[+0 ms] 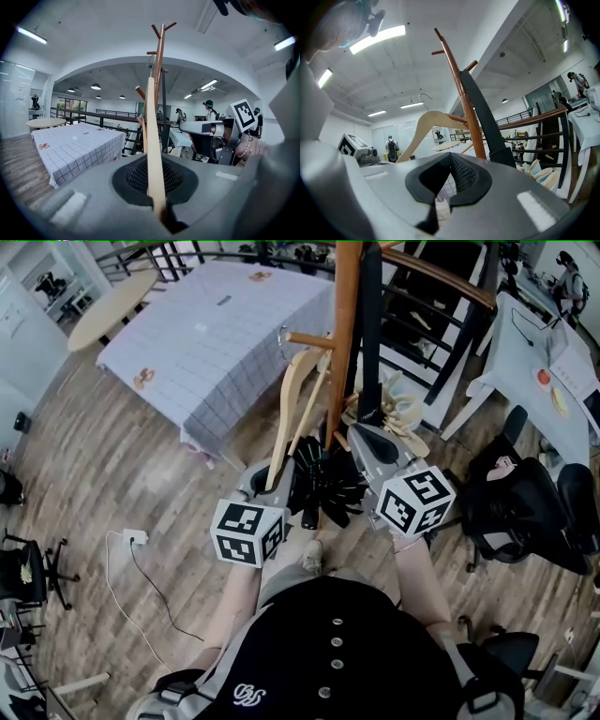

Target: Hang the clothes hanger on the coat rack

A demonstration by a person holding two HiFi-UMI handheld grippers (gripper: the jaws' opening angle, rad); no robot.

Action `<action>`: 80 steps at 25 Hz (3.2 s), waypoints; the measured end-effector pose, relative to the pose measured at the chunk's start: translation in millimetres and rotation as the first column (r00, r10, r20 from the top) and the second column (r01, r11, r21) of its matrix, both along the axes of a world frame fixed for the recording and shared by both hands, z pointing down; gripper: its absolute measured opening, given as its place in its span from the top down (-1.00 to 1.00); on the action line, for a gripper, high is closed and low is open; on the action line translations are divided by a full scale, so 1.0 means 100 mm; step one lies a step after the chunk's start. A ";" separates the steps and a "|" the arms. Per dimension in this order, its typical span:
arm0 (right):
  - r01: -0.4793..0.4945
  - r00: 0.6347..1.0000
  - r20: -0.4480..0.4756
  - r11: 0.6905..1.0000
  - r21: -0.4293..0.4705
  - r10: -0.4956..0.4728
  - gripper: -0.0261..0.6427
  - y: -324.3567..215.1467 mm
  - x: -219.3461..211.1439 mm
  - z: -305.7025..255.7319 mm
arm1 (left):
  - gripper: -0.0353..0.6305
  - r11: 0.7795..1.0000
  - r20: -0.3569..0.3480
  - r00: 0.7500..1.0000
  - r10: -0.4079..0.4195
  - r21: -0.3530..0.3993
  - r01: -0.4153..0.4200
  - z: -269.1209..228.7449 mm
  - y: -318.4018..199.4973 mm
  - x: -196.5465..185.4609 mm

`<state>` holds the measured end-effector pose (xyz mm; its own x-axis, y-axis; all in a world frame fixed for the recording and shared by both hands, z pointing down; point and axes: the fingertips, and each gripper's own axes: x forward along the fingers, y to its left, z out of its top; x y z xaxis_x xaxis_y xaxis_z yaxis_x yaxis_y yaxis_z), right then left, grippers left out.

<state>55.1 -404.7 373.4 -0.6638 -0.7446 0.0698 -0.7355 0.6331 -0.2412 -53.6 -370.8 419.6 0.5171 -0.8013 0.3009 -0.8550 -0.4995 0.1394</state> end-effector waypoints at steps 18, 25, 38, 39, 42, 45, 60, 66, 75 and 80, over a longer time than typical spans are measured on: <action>0.038 0.999 -0.013 0.999 0.006 -0.038 0.92 0.18 -0.12 -0.03 | 0.89 0.998 0.007 0.998 -0.065 0.024 0.065 -0.01 0.29 -0.13; 0.062 0.998 -0.009 0.998 -0.007 -0.062 0.92 0.20 -0.20 0.01 | 0.89 0.995 0.010 0.995 -0.102 0.008 0.102 0.01 0.35 -0.25; 0.035 0.999 -0.010 0.999 -0.004 -0.035 0.92 0.10 -0.11 0.00 | 0.89 0.994 0.083 0.990 -0.112 -0.011 0.113 0.16 -0.11 -0.16; 0.031 0.999 -0.010 1.000 -0.005 -0.031 0.92 0.08 -0.09 0.01 | 0.89 0.993 0.091 0.990 -0.111 -0.014 0.113 0.17 -0.15 -0.14; 0.023 1.000 -0.011 1.000 -0.006 -0.023 0.92 0.04 -0.07 0.01 | 0.89 0.993 0.121 0.986 -0.116 -0.024 0.120 0.22 -0.25 -0.12; 0.016 1.000 -0.011 1.000 -0.008 -0.016 0.92 0.01 -0.06 0.01 | 0.89 0.990 0.135 0.982 -0.132 -0.023 0.136 0.25 -0.34 -0.13; 0.014 1.000 -0.014 1.000 -0.028 -0.014 0.92 -0.09 -0.07 0.09 | 0.89 0.989 0.166 0.980 -0.113 -0.076 0.127 0.47 -0.61 -0.13; 0.009 1.000 -0.017 1.000 -0.029 -0.009 0.92 -0.09 -0.05 0.10 | 0.88 0.986 0.171 0.978 -0.117 -0.095 0.135 0.56 -0.60 -0.13; 0.009 0.999 -0.032 0.999 -0.041 -0.011 0.92 -0.07 0.00 0.14 | 0.76 0.985 0.169 0.977 -0.129 -0.092 0.146 0.70 -0.58 -0.03; 0.014 0.999 -0.032 0.999 -0.053 -0.016 0.92 -0.04 0.00 0.19 | 0.58 0.984 0.145 0.980 -0.133 -0.096 0.148 0.74 -0.58 0.03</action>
<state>55.6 -408.6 391.9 -0.6719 -0.7292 0.1297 -0.7337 0.6314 -0.2509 -50.2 -429.0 493.3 0.3494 -0.8229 0.4481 -0.9303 -0.3618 0.0608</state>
